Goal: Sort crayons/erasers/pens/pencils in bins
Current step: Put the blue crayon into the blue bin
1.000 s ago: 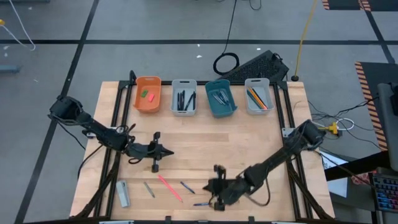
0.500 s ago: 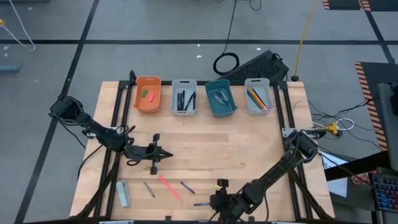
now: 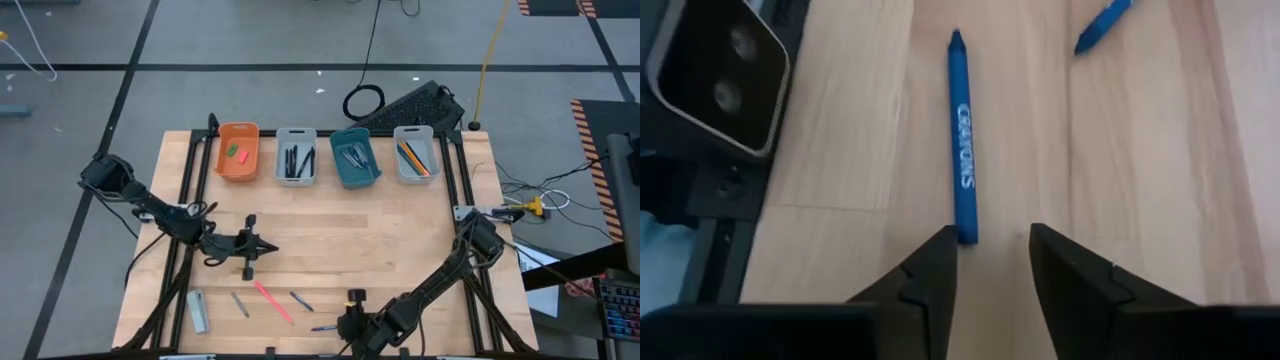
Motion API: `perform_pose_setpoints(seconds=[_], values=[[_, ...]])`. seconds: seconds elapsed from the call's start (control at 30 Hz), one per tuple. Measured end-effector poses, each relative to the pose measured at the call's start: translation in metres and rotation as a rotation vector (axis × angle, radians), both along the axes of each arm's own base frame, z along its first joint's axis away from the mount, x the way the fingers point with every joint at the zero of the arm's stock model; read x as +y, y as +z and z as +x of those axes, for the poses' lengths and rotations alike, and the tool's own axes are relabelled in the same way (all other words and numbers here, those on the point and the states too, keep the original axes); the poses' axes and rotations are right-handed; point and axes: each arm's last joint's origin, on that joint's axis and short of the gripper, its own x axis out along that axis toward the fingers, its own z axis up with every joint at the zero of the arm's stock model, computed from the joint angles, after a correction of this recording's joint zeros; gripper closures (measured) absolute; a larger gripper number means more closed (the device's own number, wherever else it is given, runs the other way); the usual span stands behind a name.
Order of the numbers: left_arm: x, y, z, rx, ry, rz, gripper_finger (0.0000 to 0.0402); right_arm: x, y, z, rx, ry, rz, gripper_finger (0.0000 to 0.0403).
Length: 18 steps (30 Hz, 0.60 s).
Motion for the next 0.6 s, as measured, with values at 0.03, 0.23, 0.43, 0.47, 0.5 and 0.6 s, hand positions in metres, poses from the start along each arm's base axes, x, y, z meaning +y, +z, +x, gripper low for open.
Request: perform_pose_setpoints(seconds=[0.03, 0.23, 0.43, 0.47, 0.5, 0.6], values=[[0.0, 0.0, 0.0, 0.0, 0.001, -0.002, 0.0399, 0.0, 0.001, 0.0, -0.004, 0.003, 0.0, 0.0284], [0.0, 0.0, 0.0, -0.001, 0.012, -0.01, 0.0395, 0.0, 0.002, 0.002, -0.005, 0.035, 0.016, 0.03], [0.0, 0.0, 0.0, -0.002, 0.013, -0.011, 0.0394, -0.005, -0.004, 0.007, -0.017, 0.068, 0.07, 0.0305], [0.0, 0.0, 0.0, -0.001, 0.013, -0.011, 0.0394, -0.007, -0.006, 0.007, -0.011, 0.07, 0.081, 0.0305], [0.0, 0.0, 0.0, -0.002, 0.013, -0.011, 0.0394, -0.009, -0.008, 0.007, -0.013, 0.067, 0.09, 0.0305], [0.0, 0.0, 0.0, -0.001, 0.013, -0.011, 0.0399, -0.013, -0.013, 0.006, -0.017, 0.056, 0.099, 0.031]])
